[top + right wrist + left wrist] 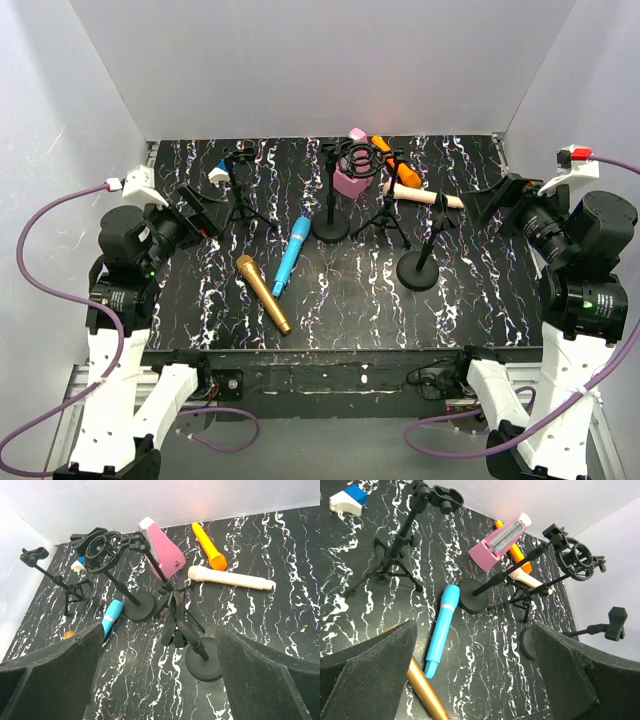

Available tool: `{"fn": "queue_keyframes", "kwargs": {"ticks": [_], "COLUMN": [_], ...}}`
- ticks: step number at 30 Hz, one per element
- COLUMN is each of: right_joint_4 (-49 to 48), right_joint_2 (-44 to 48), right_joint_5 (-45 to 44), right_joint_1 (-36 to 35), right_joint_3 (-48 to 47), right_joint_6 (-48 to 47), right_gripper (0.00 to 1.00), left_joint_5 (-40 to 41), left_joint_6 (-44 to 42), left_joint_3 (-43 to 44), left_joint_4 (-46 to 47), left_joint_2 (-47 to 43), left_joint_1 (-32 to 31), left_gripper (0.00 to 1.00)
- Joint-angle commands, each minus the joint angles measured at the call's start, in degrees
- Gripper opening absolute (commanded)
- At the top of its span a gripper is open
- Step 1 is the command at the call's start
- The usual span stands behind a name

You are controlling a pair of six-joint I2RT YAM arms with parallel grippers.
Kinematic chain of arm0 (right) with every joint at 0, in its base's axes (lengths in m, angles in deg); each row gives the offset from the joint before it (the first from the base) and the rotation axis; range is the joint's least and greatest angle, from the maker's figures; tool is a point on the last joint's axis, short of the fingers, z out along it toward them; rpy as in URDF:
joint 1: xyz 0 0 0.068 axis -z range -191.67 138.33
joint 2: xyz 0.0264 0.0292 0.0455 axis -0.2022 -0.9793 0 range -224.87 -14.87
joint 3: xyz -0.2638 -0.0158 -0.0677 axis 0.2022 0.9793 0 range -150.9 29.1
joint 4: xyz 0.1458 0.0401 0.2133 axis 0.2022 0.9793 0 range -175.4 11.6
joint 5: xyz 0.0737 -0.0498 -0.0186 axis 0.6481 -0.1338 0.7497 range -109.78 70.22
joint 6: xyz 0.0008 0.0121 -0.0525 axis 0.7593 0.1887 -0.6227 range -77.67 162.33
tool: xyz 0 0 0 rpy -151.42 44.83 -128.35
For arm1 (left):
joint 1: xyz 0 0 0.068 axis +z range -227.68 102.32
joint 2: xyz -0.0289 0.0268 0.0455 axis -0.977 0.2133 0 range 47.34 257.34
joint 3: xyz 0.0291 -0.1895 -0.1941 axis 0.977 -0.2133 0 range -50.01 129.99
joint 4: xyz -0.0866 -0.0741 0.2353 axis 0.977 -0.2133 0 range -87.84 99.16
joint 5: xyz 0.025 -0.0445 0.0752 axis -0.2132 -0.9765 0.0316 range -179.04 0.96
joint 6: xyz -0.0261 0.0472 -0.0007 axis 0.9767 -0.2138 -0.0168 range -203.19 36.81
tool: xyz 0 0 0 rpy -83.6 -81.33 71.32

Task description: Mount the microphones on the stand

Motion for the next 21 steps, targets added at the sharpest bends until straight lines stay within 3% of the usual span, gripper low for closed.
{"fn": "queue_keyframes", "kwargs": {"ticks": [1, 7, 13, 15, 18, 21], "right_joint_4": [-0.7, -1.4, -1.3, -1.1, 4.7, 11.5], "right_joint_2": [0.4, -0.1, 0.3, 0.4, 0.3, -0.7], "right_joint_5": [0.7, 4.3, 10.4, 13.8, 24.2, 27.5], "right_joint_1": [0.6, 0.7, 0.7, 0.7, 0.7, 0.7], "right_joint_3": [-0.7, -0.3, 0.7, 1.5, 0.8, -1.1], "right_joint_6": [0.9, -0.1, -6.9, -12.4, -29.3, -38.5], "right_gripper": [0.98, 0.98, 0.98, 0.98, 0.98, 0.98], "left_joint_5": [-4.2, -9.0, -13.0, -15.3, -21.0, -19.5], "left_joint_6": [3.2, 7.1, 9.5, 9.6, 7.9, 4.5], "left_joint_3": [1.4, -3.0, -5.6, -6.0, -5.4, -4.0], "left_joint_4": [-0.5, 1.1, 0.7, -0.2, -2.3, -6.6], "left_joint_2": [0.7, 2.2, 5.0, 6.9, 10.7, 12.3], "left_joint_1": [0.2, 0.2, 0.2, 0.2, 0.1, -0.5], "left_gripper": [0.98, 0.98, 0.98, 0.98, 0.98, 0.98]}}
